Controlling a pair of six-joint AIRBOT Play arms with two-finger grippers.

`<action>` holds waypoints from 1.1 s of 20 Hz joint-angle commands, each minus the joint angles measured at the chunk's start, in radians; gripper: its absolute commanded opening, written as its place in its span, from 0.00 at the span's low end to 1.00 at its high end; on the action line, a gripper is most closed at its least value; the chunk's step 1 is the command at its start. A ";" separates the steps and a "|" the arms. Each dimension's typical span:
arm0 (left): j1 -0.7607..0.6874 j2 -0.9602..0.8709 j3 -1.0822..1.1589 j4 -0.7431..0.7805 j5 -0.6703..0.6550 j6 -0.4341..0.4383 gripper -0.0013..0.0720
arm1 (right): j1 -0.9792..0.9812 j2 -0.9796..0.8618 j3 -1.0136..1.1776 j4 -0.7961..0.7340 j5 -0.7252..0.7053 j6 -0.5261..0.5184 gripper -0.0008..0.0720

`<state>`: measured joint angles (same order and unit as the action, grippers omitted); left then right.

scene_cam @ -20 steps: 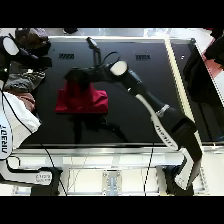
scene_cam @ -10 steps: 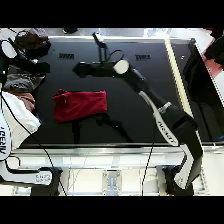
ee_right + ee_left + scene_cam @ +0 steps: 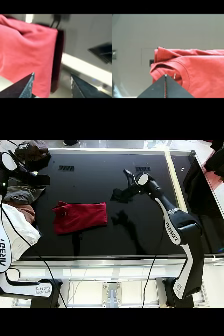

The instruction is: Fold the shirts.

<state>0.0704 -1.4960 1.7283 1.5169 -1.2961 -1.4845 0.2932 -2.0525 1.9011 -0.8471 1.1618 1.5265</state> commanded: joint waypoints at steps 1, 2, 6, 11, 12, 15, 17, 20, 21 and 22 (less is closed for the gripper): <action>0.001 0.001 0.000 0.000 0.000 0.001 0.03 | -0.012 -0.102 -0.018 0.205 0.040 -0.037 0.73; 0.001 0.001 0.000 0.000 0.000 0.001 0.03 | -0.008 -0.123 -0.018 0.237 0.039 -0.053 0.73; 0.001 0.001 0.000 0.000 0.000 0.001 0.03 | 0.013 -0.159 -0.018 0.304 0.034 -0.093 0.73; 0.001 0.001 0.000 0.000 0.000 0.001 0.03 | 0.051 -0.163 -0.018 0.334 0.032 -0.109 0.71; 0.001 0.001 0.000 0.000 0.000 0.001 0.03 | 0.064 -0.164 -0.018 0.334 0.032 -0.109 0.71; 0.001 0.001 0.000 0.000 0.000 0.001 0.03 | 0.105 -0.167 -0.017 0.322 0.023 -0.113 0.55; 0.001 0.001 0.000 0.000 0.000 0.001 0.03 | 0.120 -0.167 -0.004 0.325 0.026 -0.132 0.09; 0.001 0.001 0.000 0.000 0.000 0.001 0.03 | 0.105 -0.159 0.079 0.307 0.066 -0.132 0.03; 0.001 0.001 0.000 0.000 -0.001 0.001 0.03 | 0.087 -0.148 0.126 0.264 0.090 -0.131 0.02; 0.001 0.001 0.000 0.000 -0.003 0.001 0.03 | 0.060 -0.130 0.164 0.206 0.117 -0.126 0.03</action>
<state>0.0704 -1.4960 1.7283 1.5169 -1.2961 -1.4837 0.3840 -2.2040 1.9827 -0.5514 1.2255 1.3987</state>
